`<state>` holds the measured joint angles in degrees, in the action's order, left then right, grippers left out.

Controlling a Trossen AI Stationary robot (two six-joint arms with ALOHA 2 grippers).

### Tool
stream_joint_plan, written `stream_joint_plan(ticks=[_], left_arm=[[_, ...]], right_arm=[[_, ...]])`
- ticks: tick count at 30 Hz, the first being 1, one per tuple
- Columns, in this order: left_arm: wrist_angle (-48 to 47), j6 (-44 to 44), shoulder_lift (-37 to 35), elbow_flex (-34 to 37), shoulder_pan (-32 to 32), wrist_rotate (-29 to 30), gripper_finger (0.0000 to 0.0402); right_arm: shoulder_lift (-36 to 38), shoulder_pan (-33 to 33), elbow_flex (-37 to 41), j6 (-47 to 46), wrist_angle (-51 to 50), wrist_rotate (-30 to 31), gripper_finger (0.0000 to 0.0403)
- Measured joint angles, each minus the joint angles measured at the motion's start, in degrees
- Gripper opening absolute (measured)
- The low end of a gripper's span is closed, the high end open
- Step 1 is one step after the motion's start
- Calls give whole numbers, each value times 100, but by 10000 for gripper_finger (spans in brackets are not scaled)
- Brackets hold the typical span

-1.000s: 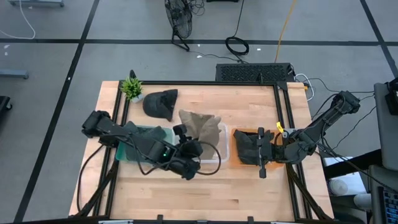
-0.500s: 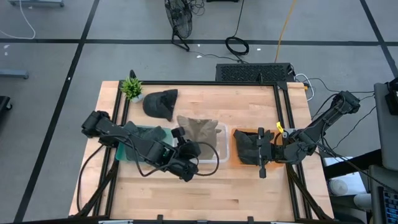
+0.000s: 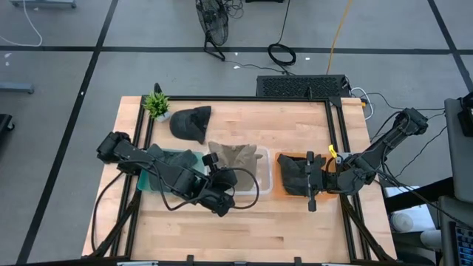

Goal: Pick & Place hat
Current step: Put the brown cap into the transparent bin

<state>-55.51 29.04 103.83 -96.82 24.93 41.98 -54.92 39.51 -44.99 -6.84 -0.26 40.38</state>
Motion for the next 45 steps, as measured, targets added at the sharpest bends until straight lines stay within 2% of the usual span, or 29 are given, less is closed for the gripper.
stream_joint_plan(ticks=[7, 17, 22, 33, 40, 45], left_arm=[[-102, 2, 0, 0, -105, -67, 23], [-91, 1, 48, -2, -301, -222, 120], [-83, -215, 46, -2, -317, -114, 148], [326, -317, 225, -2, -325, -273, 154], [390, -703, 661, 0, -581, 151, 154], [728, -746, 884, 0, -817, -155, 154]], right_arm=[[0, 0, 0, -9, 1, -4, 114], [0, 0, 0, -108, -179, -4, 114], [0, 0, 0, -96, -183, -2, 114], [0, -2, 0, -102, -215, 2, 114], [-7, -2, 99, -141, -71, 5, 114], [-13, -30, 264, -146, -36, 7, 114]])
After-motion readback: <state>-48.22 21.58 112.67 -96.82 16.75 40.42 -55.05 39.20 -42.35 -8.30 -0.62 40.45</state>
